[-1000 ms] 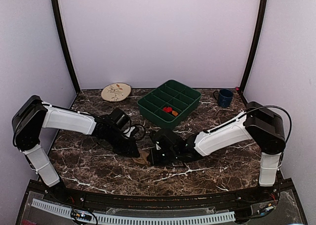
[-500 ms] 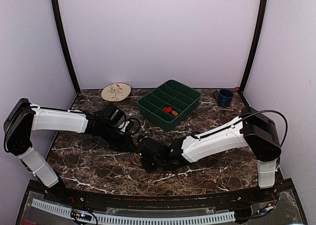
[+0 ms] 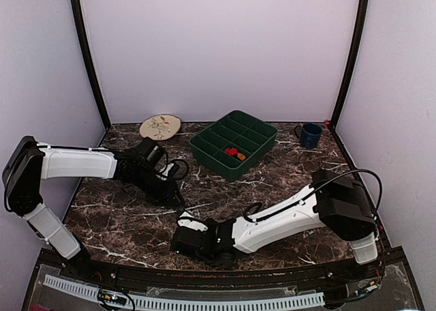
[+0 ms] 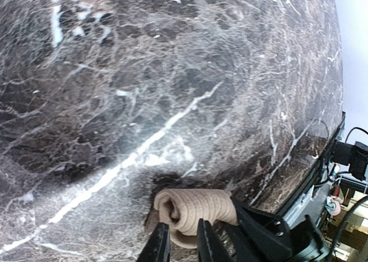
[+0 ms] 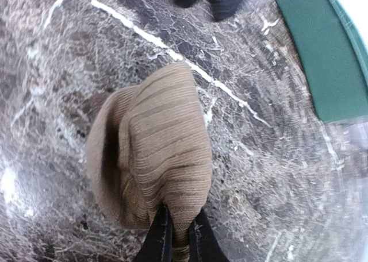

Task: Roll the socks
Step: Roll the sock at the center of the board.

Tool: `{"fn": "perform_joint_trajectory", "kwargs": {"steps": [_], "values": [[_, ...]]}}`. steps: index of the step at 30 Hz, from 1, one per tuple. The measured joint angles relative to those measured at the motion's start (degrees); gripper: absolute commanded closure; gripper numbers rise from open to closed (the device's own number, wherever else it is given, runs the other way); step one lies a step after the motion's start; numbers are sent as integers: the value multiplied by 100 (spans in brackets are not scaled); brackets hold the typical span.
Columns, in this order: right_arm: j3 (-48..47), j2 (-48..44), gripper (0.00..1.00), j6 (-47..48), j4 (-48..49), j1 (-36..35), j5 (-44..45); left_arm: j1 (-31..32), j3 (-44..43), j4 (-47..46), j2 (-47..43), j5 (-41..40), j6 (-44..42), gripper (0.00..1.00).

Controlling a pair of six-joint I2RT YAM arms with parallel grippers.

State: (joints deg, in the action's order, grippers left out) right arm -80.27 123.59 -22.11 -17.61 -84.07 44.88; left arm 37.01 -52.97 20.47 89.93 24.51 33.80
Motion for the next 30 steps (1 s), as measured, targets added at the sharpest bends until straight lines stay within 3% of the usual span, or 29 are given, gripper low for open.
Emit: {"fn": "perform_joint_trajectory", "kwargs": {"steps": [12,30], "values": [[-304,579,100,896,-306,-581,1423,0,-356,317,168,612,-352,78],[-522,857,100,1707,-863,-680,2059,0,-623,1139,387,1001,-944,74]]}}
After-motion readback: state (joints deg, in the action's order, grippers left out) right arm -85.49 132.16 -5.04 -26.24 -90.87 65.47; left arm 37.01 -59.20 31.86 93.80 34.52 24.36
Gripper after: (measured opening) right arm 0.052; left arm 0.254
